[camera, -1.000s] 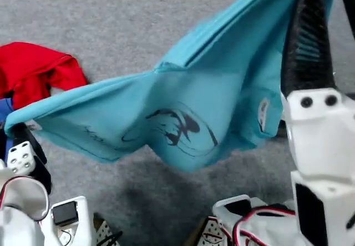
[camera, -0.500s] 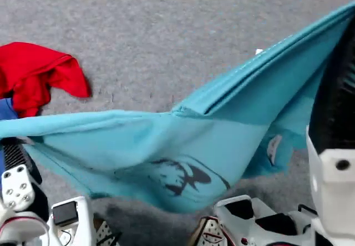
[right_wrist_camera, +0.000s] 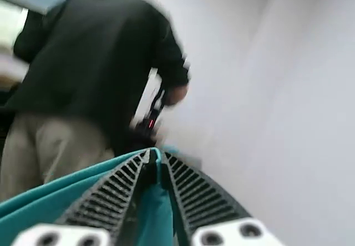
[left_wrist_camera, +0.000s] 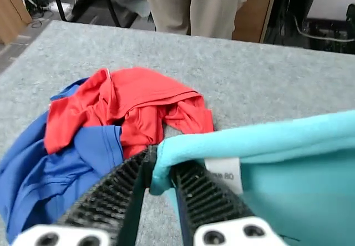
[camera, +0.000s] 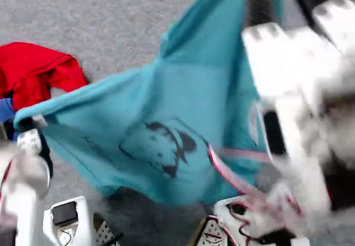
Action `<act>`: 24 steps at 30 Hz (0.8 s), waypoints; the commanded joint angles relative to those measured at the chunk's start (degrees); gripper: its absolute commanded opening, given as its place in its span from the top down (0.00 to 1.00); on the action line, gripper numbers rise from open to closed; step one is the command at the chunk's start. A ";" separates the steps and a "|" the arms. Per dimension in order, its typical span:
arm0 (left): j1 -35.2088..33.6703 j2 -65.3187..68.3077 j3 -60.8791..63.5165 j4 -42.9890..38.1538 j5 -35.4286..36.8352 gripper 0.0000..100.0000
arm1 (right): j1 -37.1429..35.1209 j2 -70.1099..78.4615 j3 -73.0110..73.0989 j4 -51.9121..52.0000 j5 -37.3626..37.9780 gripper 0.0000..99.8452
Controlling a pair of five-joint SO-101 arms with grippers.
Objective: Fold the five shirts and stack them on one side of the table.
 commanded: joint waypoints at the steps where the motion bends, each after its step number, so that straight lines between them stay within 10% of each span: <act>1: 0.35 2.68 9.23 -10.81 -0.35 0.98 | 1.45 3.12 7.87 -5.89 0.35 1.00; 12: 0.44 34.95 3.43 -33.76 7.82 0.98 | 4.97 19.65 22.20 -36.84 0.35 1.00; 24: 3.08 53.32 -15.47 -25.23 8.53 0.98 | 5.23 28.88 12.62 -32.70 -5.27 1.00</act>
